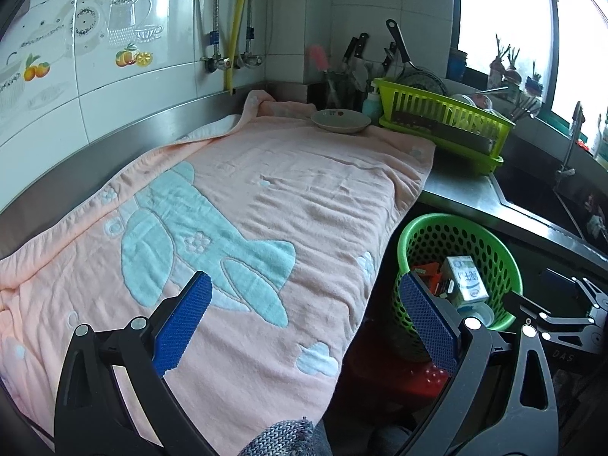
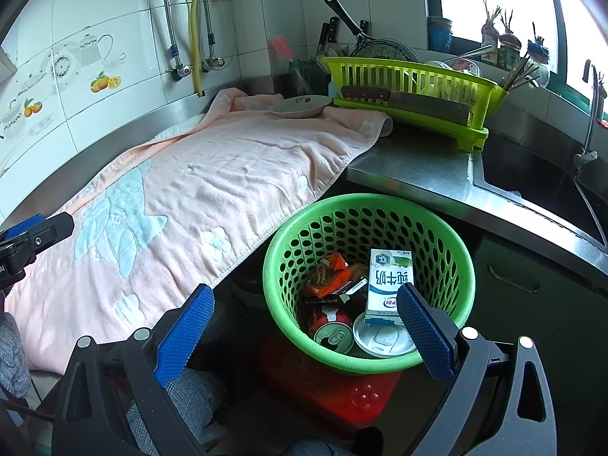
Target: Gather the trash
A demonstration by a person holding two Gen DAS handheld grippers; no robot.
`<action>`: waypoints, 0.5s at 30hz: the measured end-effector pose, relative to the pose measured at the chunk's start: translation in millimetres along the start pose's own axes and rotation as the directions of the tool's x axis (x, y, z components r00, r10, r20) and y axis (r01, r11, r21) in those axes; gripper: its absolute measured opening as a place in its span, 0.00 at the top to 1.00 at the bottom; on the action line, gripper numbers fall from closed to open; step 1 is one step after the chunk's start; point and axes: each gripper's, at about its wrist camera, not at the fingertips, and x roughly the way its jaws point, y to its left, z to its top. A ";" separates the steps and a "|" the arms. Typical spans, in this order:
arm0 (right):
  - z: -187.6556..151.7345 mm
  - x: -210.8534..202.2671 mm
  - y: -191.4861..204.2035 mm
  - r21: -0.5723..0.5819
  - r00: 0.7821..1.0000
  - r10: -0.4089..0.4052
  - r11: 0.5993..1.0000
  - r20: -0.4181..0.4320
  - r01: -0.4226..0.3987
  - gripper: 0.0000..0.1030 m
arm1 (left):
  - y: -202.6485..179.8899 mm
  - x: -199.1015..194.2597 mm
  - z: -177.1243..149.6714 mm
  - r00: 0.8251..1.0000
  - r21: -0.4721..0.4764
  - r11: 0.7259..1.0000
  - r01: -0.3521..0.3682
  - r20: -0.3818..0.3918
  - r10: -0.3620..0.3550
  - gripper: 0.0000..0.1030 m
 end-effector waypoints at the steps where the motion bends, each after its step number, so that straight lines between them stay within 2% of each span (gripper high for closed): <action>1: 0.2 -0.1 0.3 0.000 1.000 0.001 1.000 0.000 -0.001 0.09 | 0.0 -0.1 0.0 1.000 -0.001 1.000 -0.002 0.001 0.002 0.05; 15: 0.8 -1.4 2.2 0.000 1.000 -0.001 1.000 0.005 0.001 0.09 | -0.6 -0.8 -1.9 1.000 -0.007 1.000 -0.004 0.006 0.004 0.05</action>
